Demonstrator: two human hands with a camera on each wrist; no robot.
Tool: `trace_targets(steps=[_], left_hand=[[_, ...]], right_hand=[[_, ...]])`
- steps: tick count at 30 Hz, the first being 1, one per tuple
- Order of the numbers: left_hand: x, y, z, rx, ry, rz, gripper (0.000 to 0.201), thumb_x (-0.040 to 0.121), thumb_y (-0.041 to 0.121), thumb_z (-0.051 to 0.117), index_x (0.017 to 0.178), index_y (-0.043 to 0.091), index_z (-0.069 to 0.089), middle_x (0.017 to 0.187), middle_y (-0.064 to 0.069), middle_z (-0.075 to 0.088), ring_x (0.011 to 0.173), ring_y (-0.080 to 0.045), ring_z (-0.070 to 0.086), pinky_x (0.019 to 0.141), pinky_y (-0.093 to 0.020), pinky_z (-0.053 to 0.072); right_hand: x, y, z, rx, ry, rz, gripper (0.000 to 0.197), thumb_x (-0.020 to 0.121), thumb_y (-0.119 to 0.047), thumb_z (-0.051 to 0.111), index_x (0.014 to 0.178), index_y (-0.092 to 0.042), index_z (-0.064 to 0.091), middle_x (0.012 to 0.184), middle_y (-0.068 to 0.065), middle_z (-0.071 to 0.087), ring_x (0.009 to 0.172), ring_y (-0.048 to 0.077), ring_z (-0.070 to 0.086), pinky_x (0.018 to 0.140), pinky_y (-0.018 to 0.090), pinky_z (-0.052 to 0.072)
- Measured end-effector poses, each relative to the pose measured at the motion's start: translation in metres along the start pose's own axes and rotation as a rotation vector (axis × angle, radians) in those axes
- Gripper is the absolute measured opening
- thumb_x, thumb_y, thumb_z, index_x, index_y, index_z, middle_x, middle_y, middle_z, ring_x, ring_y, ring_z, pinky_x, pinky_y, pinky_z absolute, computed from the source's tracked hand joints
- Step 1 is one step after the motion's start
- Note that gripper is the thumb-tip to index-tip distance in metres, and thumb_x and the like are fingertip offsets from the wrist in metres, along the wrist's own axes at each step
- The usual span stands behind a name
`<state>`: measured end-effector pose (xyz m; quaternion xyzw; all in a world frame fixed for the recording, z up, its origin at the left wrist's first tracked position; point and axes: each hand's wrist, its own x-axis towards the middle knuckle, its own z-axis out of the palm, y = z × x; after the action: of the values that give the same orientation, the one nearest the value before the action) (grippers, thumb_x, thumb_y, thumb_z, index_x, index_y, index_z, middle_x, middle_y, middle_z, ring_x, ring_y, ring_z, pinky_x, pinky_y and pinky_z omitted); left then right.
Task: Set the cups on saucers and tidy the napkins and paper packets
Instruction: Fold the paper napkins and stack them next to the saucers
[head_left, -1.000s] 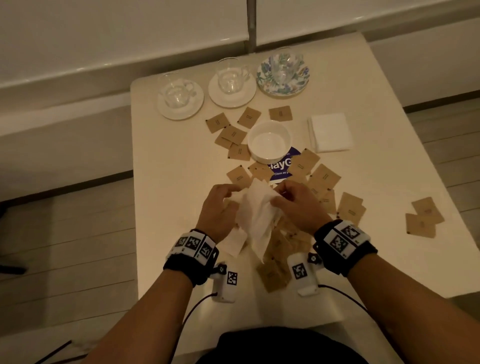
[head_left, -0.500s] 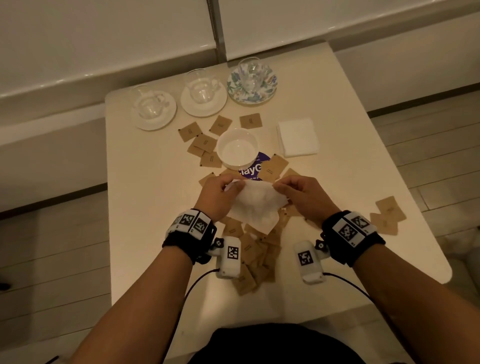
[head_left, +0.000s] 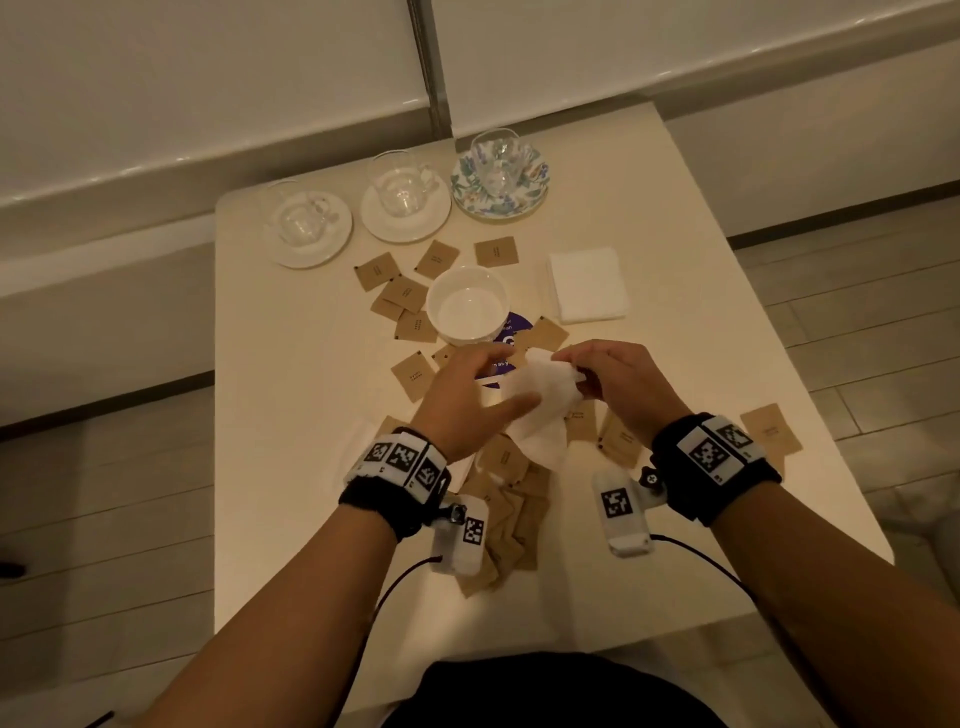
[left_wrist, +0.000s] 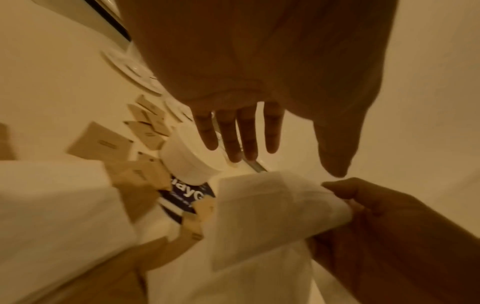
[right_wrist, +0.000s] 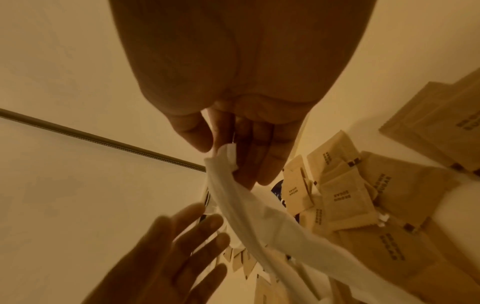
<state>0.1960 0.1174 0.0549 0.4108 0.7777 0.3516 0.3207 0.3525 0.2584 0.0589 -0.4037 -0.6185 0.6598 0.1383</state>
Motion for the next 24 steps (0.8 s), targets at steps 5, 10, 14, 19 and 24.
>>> trace_targets(steps=[5,10,14,19,24], left_hand=[[0.014,0.014,0.003,-0.185,-0.006,-0.055,0.012,0.088,0.021,0.071,0.083,0.025,0.062,0.076,0.013,0.061,0.063,0.008,0.055,0.063,-0.009,0.042],[0.013,0.009,-0.003,-0.441,0.1,-0.204,0.021,0.091,0.012,0.065,0.074,0.02,0.055,0.071,0.0,0.053,0.067,-0.012,0.049,0.066,-0.027,0.042],[0.011,-0.001,-0.013,-0.496,0.152,-0.24,0.014,0.089,0.011,0.068,0.081,0.017,0.058,0.065,0.006,0.057,0.066,-0.013,0.054,0.067,-0.03,0.046],[0.009,-0.002,-0.024,-0.572,0.195,-0.259,0.022,0.081,0.006,0.077,0.094,0.016,0.062,0.078,-0.003,0.069,0.079,-0.024,0.066,0.08,-0.042,0.054],[0.005,0.003,-0.029,-0.654,0.145,-0.222,0.042,0.071,0.002,0.083,0.108,0.008,0.063,0.095,-0.01,0.075,0.089,-0.027,0.072,0.082,-0.043,0.059]], right_hand=[[-0.004,-0.003,0.004,0.084,-0.133,-0.02,0.01,0.086,-0.022,0.071,0.096,-0.022,0.074,0.095,0.001,0.074,0.087,0.018,0.069,0.076,0.033,0.058],[-0.008,0.002,0.009,0.013,-0.169,-0.003,0.044,0.066,-0.008,0.087,0.104,-0.015,0.067,0.104,0.011,0.071,0.093,0.026,0.069,0.08,0.035,0.059],[-0.009,0.005,0.014,-0.018,-0.105,0.009,0.027,0.077,-0.004,0.079,0.101,-0.009,0.069,0.102,0.02,0.069,0.084,0.029,0.067,0.076,0.035,0.06],[-0.002,0.0,0.016,-0.207,-0.188,0.031,0.029,0.077,-0.034,0.079,0.102,-0.023,0.069,0.103,0.005,0.067,0.094,0.017,0.065,0.083,0.029,0.056],[-0.001,-0.012,0.027,-0.254,-0.148,-0.139,0.025,0.079,-0.051,0.071,0.099,-0.039,0.063,0.099,-0.03,0.061,0.095,-0.007,0.058,0.077,0.012,0.046]])
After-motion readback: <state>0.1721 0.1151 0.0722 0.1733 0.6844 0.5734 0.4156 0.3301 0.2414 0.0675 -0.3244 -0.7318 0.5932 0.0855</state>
